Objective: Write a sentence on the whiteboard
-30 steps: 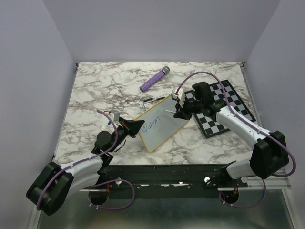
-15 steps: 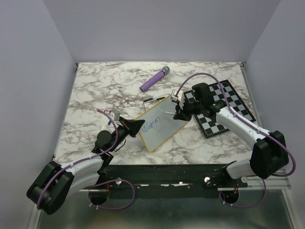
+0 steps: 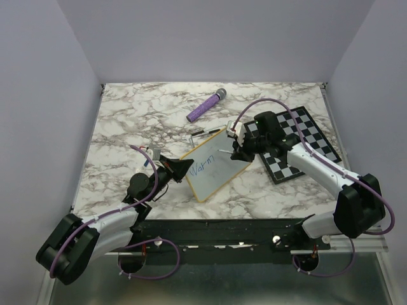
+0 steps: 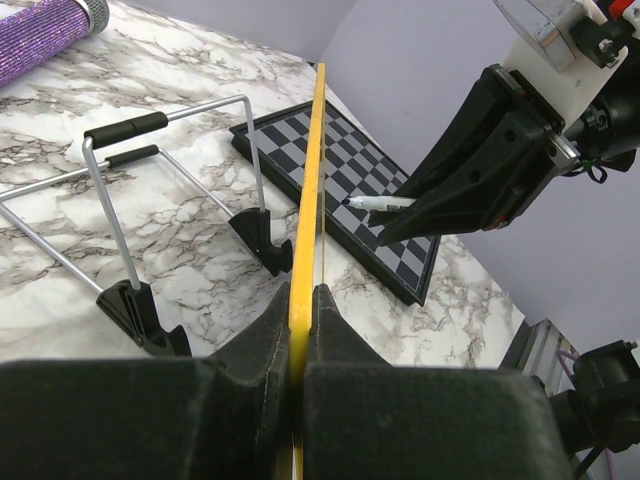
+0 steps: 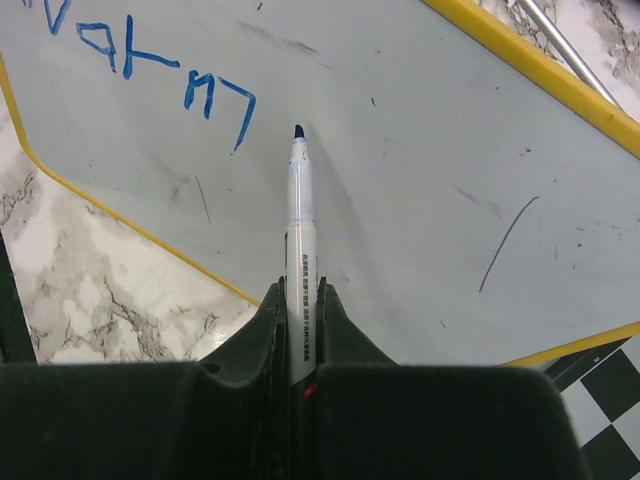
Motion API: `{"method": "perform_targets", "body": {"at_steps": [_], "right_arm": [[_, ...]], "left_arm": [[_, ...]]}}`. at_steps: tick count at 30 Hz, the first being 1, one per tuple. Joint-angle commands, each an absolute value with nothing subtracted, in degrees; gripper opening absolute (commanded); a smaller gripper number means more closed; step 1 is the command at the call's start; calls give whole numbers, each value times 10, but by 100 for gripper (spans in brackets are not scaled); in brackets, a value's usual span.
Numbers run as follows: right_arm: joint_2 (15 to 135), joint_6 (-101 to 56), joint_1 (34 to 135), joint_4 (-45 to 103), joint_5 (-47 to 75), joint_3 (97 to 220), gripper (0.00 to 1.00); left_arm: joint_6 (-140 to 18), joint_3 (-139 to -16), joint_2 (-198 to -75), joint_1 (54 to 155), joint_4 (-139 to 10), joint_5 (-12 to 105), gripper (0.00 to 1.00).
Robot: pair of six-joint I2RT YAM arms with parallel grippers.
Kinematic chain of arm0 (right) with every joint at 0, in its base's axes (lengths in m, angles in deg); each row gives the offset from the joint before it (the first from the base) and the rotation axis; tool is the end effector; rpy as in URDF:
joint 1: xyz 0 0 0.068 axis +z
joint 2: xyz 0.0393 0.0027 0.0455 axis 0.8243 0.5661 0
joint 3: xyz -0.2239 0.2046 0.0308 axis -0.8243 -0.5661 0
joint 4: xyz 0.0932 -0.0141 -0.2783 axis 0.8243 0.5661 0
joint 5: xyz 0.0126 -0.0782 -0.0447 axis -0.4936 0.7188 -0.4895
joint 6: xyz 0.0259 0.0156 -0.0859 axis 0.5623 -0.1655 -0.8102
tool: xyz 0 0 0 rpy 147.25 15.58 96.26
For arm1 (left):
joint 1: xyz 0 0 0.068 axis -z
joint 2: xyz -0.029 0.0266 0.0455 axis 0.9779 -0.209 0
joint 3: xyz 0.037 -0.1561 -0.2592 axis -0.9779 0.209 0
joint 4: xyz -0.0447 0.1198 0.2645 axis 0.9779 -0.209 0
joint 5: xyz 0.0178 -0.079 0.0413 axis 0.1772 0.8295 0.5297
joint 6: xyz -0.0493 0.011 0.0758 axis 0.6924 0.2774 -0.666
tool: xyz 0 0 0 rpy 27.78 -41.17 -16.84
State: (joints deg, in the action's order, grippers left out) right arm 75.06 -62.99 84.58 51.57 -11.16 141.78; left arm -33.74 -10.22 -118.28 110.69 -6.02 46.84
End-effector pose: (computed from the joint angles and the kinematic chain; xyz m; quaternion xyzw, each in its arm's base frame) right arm 0.2884 0.2111 0.2543 -0.5533 0.7026 0.2472 0.3730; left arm 0.1881 -0.1356 0.2006 0.0203 0.6570 -0.4809 0.5803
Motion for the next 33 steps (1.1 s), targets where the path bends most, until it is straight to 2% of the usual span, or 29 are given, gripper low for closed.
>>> {"method": "perform_targets", "body": {"at_steps": [1, 18, 33], "right_arm": [[757, -624, 857, 492, -87, 1412, 1], [776, -590, 864, 466, -41, 1420, 1], [794, -621, 864, 528, -57, 1431, 1]], "left_arm": [[-353, -110, -1191, 1109, -72, 488, 0], [-352, -108, -1193, 1109, -67, 488, 0], [-353, -102, -1183, 1109, -72, 485, 0]]}}
